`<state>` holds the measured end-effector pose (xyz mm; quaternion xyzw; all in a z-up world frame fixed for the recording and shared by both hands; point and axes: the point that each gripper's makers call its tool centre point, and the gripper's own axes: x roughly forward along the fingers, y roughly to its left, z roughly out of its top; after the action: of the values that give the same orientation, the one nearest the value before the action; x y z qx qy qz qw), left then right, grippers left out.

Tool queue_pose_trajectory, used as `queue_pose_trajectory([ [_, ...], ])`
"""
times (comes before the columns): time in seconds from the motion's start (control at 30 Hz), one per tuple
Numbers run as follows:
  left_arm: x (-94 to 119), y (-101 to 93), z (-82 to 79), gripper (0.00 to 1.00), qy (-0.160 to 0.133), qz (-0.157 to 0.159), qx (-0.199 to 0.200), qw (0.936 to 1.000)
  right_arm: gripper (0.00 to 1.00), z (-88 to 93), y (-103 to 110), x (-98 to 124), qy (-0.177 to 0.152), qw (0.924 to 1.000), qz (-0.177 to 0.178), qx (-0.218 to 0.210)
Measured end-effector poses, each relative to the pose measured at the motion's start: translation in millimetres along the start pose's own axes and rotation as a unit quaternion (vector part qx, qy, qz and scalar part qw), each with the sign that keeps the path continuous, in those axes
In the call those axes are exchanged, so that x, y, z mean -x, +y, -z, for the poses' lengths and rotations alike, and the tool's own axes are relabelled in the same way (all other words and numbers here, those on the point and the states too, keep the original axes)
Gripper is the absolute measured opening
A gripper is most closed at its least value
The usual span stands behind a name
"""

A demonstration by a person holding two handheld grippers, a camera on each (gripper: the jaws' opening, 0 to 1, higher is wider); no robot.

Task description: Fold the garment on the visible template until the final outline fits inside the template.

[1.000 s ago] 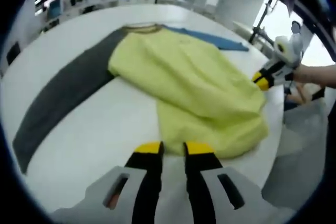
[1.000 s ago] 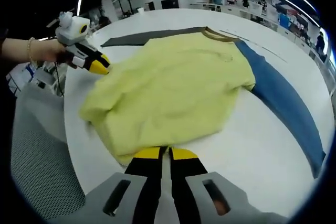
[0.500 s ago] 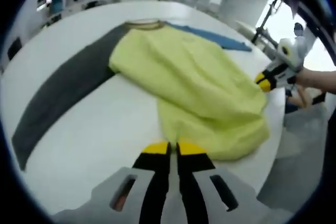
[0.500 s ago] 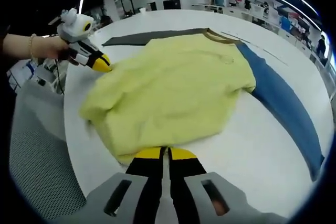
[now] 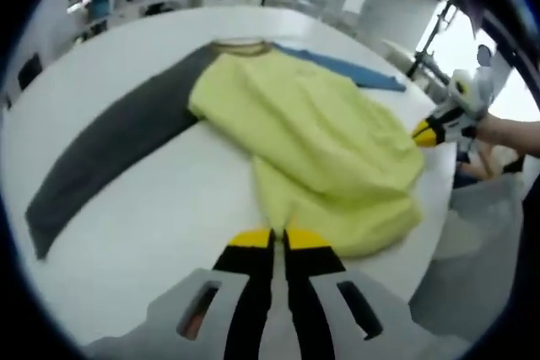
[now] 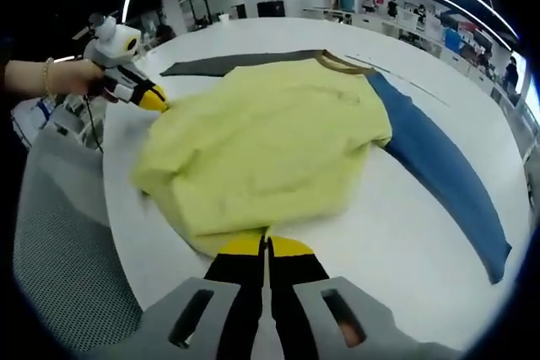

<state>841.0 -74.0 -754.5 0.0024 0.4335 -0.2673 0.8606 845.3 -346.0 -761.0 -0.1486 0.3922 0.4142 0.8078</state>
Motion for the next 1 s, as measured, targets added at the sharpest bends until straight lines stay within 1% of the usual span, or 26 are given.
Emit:
queue_pose_trajectory([
  [0.17,11,0.3,7.7,0.0,0.001,-0.007,0.005,1.0,0.02,3.4,-1,11,-0.001,0.9999,0.011,-0.004],
  [0.37,25,-5.4,16.4,0.0,-0.005,-0.012,0.021,0.9997,0.02,8.8,3,21,-0.001,0.9998,0.019,-0.005],
  [0.67,36,-10.8,31.7,0.0,-0.005,-0.018,0.034,0.9993,0.02,15.8,6,35,-0.003,0.9995,0.03,-0.009],
  [0.77,37,-9.7,34.3,0.0,-0.005,-0.021,0.037,0.9991,0.02,19.3,6,38,-0.002,0.9994,0.034,-0.011],
  [1.0,40,-10.3,34.4,0.0,-0.009,-0.021,0.048,0.9986,0.02,25.2,7,46,0.001,0.9991,0.041,-0.012],
])
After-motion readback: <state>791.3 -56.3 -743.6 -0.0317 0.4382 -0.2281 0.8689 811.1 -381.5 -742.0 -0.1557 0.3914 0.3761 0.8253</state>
